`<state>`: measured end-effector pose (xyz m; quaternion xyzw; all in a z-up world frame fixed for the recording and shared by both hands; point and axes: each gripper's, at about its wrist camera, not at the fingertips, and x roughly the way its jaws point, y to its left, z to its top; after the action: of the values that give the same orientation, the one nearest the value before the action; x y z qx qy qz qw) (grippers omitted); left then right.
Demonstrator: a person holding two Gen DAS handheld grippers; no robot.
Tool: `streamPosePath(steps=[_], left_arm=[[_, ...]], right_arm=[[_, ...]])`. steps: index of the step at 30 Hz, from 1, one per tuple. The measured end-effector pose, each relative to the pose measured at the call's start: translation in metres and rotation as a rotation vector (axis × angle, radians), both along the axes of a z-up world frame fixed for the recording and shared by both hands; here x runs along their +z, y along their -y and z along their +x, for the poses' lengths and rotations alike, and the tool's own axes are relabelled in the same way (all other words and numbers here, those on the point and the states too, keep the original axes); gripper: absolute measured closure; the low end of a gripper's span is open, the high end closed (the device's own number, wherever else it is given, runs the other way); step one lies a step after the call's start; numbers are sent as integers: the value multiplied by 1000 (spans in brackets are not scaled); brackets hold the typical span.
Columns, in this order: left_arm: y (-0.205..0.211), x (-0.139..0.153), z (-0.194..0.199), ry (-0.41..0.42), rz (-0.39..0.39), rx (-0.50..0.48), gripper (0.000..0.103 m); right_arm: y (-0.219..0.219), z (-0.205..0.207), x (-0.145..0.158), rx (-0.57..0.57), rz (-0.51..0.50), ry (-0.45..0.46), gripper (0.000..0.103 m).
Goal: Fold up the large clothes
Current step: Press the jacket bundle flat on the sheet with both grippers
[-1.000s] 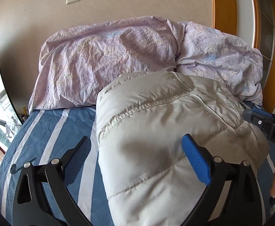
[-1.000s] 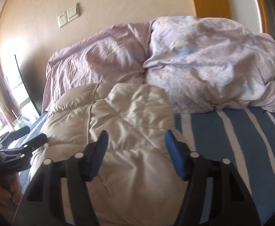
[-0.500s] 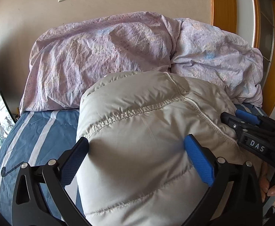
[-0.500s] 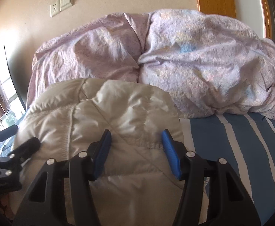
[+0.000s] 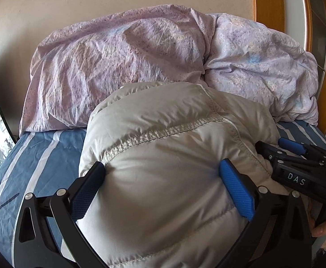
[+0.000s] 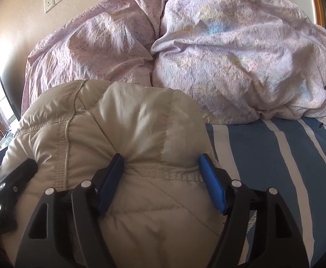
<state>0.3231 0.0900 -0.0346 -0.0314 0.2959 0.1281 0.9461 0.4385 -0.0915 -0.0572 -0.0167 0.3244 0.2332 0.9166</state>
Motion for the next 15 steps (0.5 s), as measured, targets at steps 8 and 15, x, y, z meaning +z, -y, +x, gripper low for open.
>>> streamPosePath(steps=[8,15], left_arm=[[-1,-13,7,8,-15,4,1],[-1,-21,5,34,-20,14,1]], right_arm=[[-3,11,-15,6,21,-5,31],[-5,15,-23,16,23,-14,30]])
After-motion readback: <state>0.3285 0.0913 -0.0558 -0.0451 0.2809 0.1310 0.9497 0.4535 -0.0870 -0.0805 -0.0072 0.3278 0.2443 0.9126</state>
